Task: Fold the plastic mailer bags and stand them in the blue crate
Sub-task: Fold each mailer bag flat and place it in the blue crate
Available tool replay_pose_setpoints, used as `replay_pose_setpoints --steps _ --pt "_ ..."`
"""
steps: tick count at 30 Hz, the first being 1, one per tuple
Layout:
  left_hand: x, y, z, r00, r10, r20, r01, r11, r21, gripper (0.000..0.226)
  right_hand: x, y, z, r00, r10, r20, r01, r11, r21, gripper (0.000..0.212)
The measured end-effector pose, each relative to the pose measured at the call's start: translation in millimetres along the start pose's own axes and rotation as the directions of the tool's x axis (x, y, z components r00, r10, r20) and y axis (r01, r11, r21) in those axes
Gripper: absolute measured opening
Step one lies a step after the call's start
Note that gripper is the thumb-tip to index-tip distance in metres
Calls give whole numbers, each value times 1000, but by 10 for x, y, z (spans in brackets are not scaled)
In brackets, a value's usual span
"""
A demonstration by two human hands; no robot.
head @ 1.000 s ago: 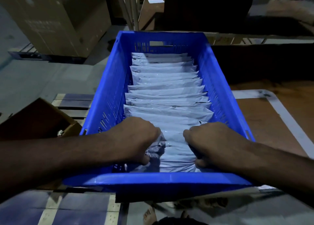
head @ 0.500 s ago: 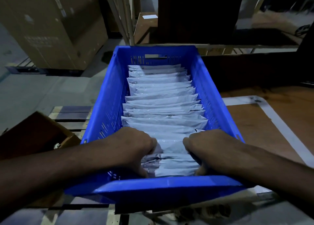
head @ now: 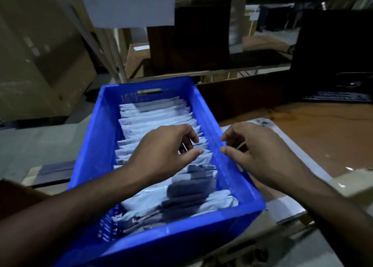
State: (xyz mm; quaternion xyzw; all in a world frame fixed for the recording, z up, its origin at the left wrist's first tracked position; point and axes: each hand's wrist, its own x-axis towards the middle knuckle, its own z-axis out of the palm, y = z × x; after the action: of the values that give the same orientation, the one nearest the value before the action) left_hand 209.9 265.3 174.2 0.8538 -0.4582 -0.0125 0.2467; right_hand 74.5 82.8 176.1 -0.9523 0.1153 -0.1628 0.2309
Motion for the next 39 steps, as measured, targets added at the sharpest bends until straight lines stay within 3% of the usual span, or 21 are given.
replay_pose_setpoints --steps 8,16,22,30,39 --pt "555 646 486 978 138 -157 -152 985 -81 30 -326 721 -109 979 199 -38 -201 979 -37 22" --pt "1354 1669 1341 978 207 32 -209 974 86 36 -625 1931 -657 948 312 -56 -313 950 -10 25" --pt "2027 2467 2246 977 178 117 -180 984 7 33 -829 3204 -1092 904 411 -118 -417 908 -30 25" --pt "2767 3437 3446 961 226 161 -212 972 -99 30 -925 4498 -1594 743 581 -332 -608 793 27 20" --pt "3686 4173 4493 977 126 170 -80 963 -256 22 -708 5873 -1929 517 712 -474 -783 617 73 13"
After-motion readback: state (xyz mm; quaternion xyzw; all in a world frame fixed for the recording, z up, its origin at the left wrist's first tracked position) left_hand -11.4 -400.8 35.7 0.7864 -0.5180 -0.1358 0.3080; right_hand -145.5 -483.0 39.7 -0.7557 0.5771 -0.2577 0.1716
